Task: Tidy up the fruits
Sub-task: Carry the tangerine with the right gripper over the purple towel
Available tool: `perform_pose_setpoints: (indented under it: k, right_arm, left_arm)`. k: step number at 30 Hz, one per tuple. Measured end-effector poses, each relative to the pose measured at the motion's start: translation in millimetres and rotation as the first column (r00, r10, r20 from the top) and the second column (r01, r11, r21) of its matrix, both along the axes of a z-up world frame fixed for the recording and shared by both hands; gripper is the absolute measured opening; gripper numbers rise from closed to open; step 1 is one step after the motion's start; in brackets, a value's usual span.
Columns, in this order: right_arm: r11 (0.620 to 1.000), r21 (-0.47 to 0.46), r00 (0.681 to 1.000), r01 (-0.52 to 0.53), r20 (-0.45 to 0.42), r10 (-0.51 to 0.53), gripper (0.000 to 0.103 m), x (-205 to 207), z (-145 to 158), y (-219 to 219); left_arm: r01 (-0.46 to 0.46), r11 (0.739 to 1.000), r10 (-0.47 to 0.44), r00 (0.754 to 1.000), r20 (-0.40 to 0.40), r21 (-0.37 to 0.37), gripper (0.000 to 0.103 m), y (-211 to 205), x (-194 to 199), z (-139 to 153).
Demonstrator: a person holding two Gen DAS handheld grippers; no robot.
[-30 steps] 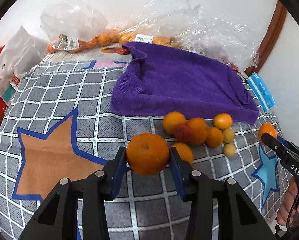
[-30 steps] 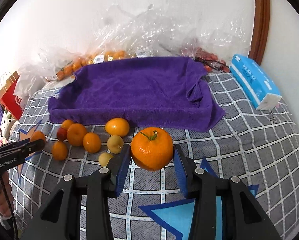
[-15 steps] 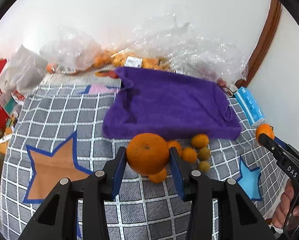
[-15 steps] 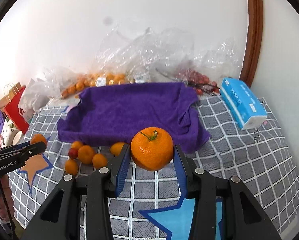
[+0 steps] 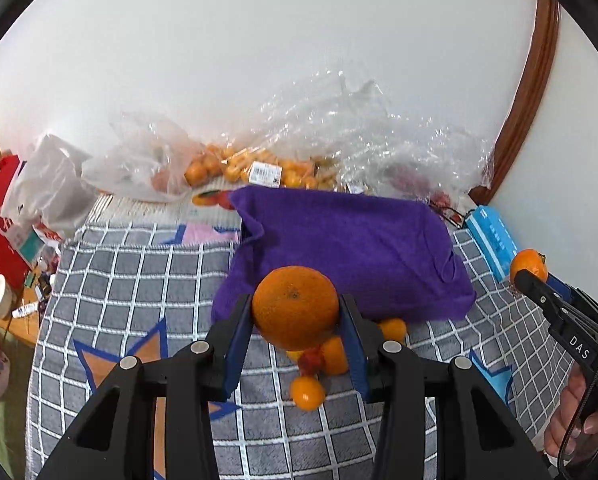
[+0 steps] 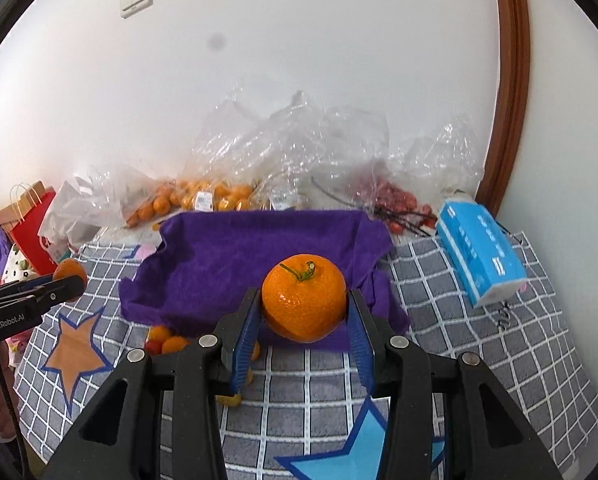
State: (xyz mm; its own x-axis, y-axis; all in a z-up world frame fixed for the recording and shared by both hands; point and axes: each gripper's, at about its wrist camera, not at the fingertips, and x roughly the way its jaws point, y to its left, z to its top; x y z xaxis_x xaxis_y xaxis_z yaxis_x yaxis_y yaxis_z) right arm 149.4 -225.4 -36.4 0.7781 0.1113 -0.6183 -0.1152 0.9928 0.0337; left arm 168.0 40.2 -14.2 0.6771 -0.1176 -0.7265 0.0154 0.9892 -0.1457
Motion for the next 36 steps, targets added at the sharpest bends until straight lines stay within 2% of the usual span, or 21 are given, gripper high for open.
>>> perform_pose_setpoints:
  k: [19,36]
  right_arm:
    - [1.000,-0.012,0.999,0.012,0.033,-0.012,0.042,46.9,15.1,4.1]
    - [1.000,-0.004,1.000,-0.001,0.003,0.001,0.042,110.4,-5.6,8.4]
  left_arm:
    - [0.020,1.000,-0.019,1.000,0.015,-0.008,0.041,-3.4,50.7,13.8]
    - [0.007,1.000,-0.007,1.000,-0.028,-0.012,0.041,2.0,110.0,-9.7]
